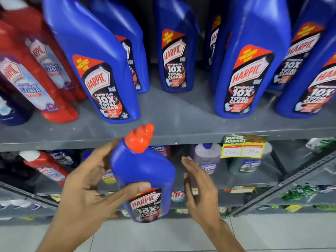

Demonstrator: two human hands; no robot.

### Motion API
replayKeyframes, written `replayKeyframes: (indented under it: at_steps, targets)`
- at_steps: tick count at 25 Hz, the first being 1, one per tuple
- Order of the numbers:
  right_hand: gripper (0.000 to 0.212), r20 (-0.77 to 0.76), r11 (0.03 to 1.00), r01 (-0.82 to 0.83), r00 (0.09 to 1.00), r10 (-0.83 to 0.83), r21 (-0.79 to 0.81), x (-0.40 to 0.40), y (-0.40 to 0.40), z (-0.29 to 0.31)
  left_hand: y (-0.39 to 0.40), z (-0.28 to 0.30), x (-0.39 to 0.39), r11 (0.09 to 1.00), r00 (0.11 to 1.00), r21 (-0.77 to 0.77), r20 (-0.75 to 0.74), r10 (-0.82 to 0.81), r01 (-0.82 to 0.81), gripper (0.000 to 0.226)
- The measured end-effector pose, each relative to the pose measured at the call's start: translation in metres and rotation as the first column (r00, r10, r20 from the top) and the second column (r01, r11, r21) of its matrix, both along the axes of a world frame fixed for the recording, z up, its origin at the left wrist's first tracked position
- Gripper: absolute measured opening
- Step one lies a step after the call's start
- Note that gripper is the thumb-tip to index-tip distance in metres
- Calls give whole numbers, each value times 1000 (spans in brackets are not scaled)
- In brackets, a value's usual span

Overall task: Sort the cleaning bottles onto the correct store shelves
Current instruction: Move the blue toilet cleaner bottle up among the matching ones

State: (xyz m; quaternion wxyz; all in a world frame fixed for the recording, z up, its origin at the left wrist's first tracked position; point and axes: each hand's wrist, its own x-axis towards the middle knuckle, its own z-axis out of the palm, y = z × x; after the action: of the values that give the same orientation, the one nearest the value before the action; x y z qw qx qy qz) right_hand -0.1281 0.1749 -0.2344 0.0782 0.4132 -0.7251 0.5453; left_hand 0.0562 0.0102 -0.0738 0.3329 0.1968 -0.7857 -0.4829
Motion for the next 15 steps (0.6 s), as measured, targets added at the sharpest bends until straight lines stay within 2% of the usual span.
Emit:
replayKeyframes:
  at_steps: [2, 5, 7, 9, 12, 15]
  targets:
    - [47, -106, 989, 29, 993, -44, -142, -8, 12, 48, 4, 48, -10, 997, 993, 72, -115, 4, 4, 72]
    - [47, -293, 984, 75, 948, -120, -162, -28, 13, 110, 19, 111, -22, 993, 957, -104, -281, -79, 51, 76]
    - [45, -335, 988, 121, 931, -146, -95, -40, 6, 136, 19, 135, -34, 984, 925, -126, -343, -165, 129, 79]
    - [46, -305, 984, 172, 941, -147, 55, -48, -3, 150, 5, 150, -59, 977, 901, -168, -391, -187, 130, 84]
    - [48, -268, 930, 255, 946, -183, 264, -51, -13, 149, -16, 161, -97, 976, 905, -177, -384, -184, 123, 88]
    - [47, -376, 872, 338, 905, -199, 353, -49, -18, 140, -34, 158, -126, 976, 916, -160, -348, -198, 150, 89]
